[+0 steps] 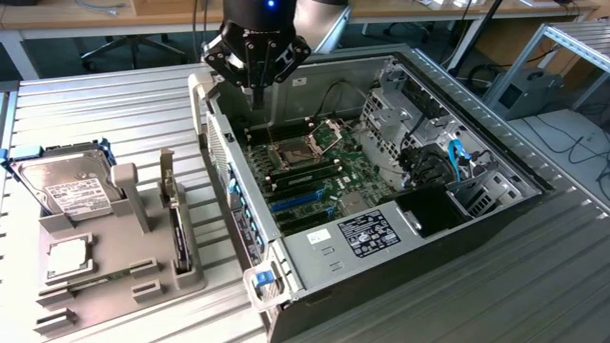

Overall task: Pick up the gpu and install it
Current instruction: 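Reach for the gpu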

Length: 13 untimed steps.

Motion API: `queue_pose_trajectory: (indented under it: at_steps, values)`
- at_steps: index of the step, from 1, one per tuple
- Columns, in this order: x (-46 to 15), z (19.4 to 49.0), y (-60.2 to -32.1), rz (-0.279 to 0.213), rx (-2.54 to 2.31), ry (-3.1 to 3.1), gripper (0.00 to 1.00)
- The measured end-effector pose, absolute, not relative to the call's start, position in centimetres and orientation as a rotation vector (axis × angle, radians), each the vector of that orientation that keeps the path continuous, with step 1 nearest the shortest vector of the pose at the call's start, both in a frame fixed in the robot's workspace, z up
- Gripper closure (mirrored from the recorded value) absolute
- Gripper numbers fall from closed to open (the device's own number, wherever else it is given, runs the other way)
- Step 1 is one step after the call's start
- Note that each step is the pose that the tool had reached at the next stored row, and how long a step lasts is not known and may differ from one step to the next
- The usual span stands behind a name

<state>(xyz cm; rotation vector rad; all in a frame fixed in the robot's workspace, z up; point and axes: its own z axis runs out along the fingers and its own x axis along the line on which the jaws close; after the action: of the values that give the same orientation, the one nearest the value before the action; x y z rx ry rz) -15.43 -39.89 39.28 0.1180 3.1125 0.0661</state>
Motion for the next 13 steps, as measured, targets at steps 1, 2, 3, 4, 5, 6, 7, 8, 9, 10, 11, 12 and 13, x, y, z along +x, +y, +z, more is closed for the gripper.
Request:
queue_pose_trajectory:
  at_steps: [1,2,3,4,5,6,7,8,9,10,11,12,13]
  values:
    - [-15.6,39.3,-39.9,0.066,0.118,3.112,0.89]
    - [-15.7,39.3,-39.9,0.066,0.118,3.112,0.89]
    - [-15.8,39.3,-39.9,0.066,0.118,3.112,0.89]
    - [-15.9,39.3,-39.9,0.066,0.118,3.112,0.89]
    - [-16.0,39.3,-39.9,0.066,0.118,3.112,0.89]
    - [-16.1,39.3,-39.9,0.066,0.118,3.112,0.89]
    - [-16.3,39.3,-39.9,0.066,0.118,3.112,0.89]
    - [-16.5,39.3,-39.9,0.066,0.118,3.112,0.89]
    - [-16.7,39.3,-39.9,0.066,0.118,3.113,0.89]
    - [-16.8,39.2,-39.9,0.066,0.118,3.112,0.89]
    - [-16.9,39.2,-39.9,0.066,0.118,3.113,0.89]
    - [-17.1,39.2,-39.9,0.066,0.118,3.112,0.89]
    - [-17.2,39.2,-39.9,0.066,0.118,3.112,0.89]
